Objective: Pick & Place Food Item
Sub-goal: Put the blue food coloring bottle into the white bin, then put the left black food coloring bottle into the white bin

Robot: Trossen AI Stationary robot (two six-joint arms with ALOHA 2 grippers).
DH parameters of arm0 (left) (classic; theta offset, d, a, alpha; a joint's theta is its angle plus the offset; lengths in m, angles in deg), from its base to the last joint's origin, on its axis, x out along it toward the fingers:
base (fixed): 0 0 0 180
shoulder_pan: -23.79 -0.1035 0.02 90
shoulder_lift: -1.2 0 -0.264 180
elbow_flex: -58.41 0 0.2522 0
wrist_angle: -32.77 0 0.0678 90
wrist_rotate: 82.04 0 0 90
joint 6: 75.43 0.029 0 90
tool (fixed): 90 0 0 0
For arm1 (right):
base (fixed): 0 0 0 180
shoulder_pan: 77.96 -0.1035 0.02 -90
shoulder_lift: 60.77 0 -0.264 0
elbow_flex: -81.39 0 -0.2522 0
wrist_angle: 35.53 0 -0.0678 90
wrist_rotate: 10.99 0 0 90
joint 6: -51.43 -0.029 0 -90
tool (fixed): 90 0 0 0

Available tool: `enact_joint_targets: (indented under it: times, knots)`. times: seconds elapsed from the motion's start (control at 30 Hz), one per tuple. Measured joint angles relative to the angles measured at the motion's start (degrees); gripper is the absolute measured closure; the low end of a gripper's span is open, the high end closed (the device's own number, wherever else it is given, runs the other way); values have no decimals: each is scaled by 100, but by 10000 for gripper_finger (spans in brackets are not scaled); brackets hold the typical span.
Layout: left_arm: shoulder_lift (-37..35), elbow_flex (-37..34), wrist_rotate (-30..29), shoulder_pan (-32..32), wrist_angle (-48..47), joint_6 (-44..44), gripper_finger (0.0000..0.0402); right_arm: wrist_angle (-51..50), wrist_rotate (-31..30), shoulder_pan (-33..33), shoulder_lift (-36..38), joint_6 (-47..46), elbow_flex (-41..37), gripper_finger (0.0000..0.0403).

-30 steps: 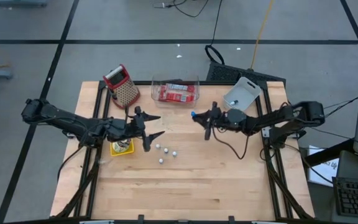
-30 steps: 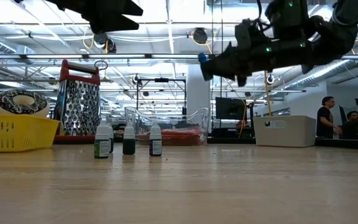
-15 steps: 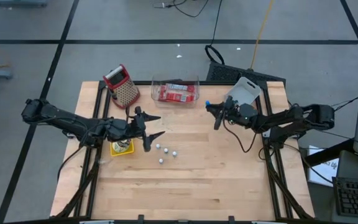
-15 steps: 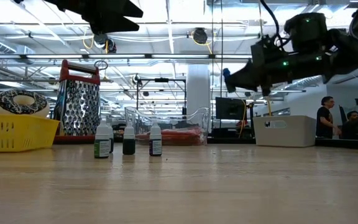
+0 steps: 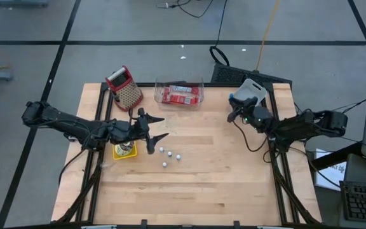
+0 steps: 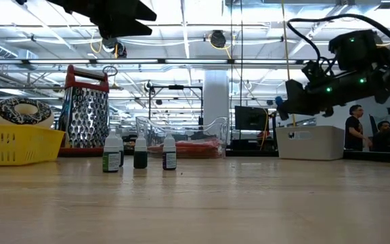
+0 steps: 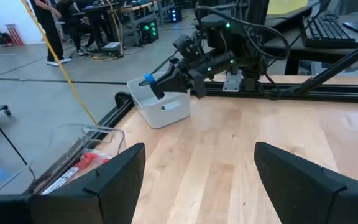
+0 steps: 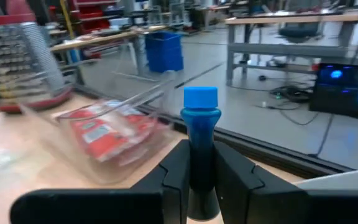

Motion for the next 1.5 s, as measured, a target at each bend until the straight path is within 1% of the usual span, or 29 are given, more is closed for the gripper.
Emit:
enact_joint_targets:
  times: [0.1,0.23,0.4,0.5,0.83,1.07,1.2,1.5]
  knots:
    - [0,0,68,-2,-2,-4,105,308,-4,161,2,180,-107,355]
    - [0,0,136,-2,-2,-18,100,324,-27,386,2,342,-153,355]
    - [0,0,144,0,-2,-26,91,-70,-593,641,-2,386,-236,355]
    - [0,0,146,0,-2,-48,90,-138,-594,741,-2,383,-329,355]
    - [0,0,146,0,-1,-77,105,-120,-585,743,-2,278,-400,355]
    - [0,1,146,0,-1,-170,105,-369,-583,743,-2,226,-405,354]
    - [0,2,146,0,-1,-154,105,-424,-581,740,-2,67,-407,334]
    - [0,2,146,0,-1,-151,105,-456,-581,740,-2,15,-411,260]
